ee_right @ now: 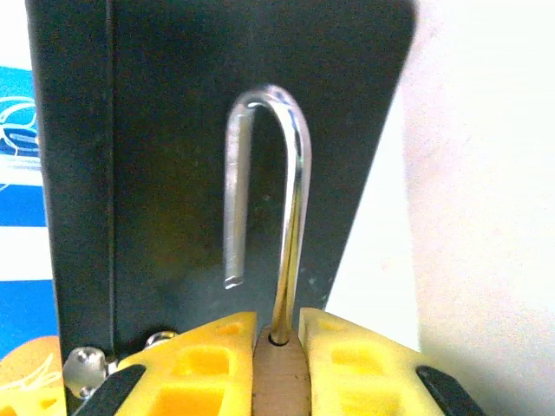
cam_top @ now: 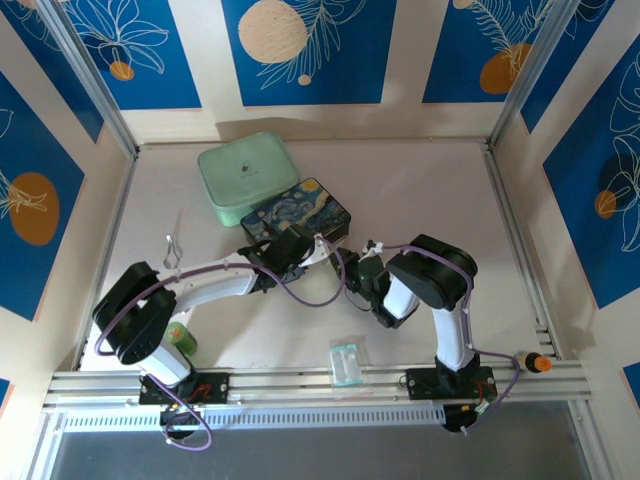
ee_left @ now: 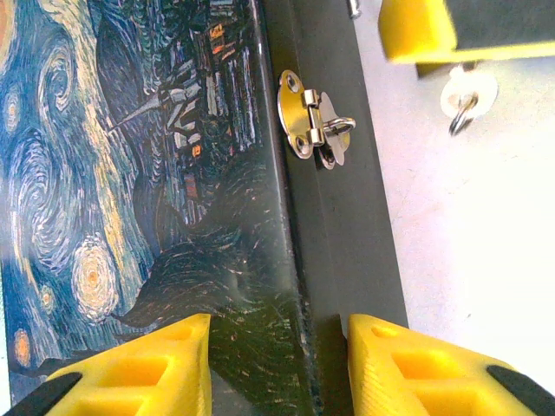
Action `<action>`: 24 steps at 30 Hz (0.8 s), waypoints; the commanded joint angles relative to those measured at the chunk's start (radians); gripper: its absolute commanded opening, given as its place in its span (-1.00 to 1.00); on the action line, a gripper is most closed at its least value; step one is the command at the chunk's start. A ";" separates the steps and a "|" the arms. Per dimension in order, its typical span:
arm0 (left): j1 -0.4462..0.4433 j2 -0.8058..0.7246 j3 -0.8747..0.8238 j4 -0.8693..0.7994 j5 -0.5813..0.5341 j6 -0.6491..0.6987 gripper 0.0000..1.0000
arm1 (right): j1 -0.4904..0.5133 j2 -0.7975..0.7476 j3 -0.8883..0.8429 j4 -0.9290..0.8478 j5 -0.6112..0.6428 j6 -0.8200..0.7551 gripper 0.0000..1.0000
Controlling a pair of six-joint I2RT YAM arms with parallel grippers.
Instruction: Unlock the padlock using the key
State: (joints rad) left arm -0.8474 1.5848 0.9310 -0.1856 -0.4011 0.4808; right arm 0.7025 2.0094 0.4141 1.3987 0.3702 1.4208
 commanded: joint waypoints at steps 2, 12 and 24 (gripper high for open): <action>-0.013 0.037 -0.057 -0.191 0.079 0.006 -0.21 | -0.015 -0.012 -0.018 0.004 0.023 0.002 -0.99; -0.015 0.007 -0.084 -0.153 0.011 0.018 -0.17 | -0.098 -0.200 0.005 -0.474 -0.314 -0.096 -0.98; -0.037 0.003 -0.073 -0.049 -0.257 -0.160 0.69 | -0.216 -0.453 0.091 -1.387 -0.489 -0.520 -0.97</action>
State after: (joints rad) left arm -0.8742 1.5723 0.8658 -0.1730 -0.5659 0.4095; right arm 0.5102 1.5627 0.4797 0.3714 -0.0521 1.0584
